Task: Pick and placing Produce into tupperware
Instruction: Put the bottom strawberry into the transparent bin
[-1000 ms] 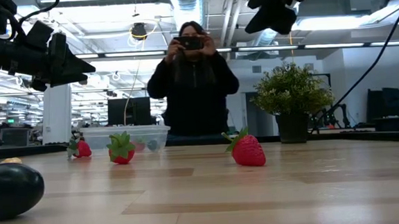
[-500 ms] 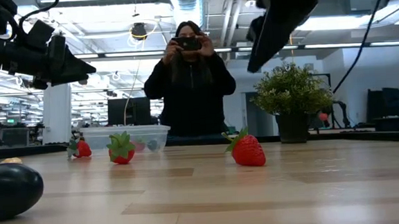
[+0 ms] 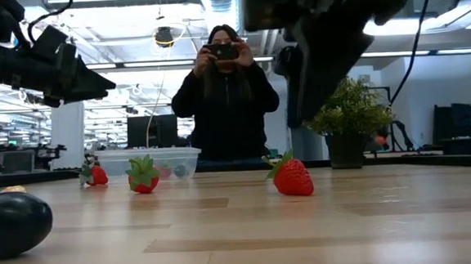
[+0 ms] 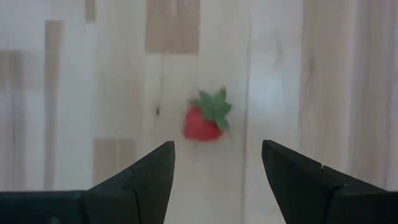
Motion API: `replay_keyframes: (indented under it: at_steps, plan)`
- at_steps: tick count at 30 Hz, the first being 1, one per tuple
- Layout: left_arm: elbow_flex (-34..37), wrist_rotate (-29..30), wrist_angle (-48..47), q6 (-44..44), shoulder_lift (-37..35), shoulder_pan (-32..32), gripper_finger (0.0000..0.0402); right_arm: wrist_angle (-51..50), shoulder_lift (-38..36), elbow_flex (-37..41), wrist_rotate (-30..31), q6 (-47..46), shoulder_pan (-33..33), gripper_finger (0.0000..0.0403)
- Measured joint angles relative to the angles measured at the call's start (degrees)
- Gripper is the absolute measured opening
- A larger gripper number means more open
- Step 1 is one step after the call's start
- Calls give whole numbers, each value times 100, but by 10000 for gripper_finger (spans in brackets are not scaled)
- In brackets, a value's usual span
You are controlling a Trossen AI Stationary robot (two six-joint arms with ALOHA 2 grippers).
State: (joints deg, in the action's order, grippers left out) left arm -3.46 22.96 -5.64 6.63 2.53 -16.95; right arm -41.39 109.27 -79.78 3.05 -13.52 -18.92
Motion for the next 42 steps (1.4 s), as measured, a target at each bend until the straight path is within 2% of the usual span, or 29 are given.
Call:
replay_keyframes:
  at_steps: [12,42]
  plan:
    - [2,-109,-1,17,167,-2,236,22,621,-83,-24,-710,-85,265]
    - [2,-182,-1,157,172,-2,236,530,635,41,193,-901,-83,265]
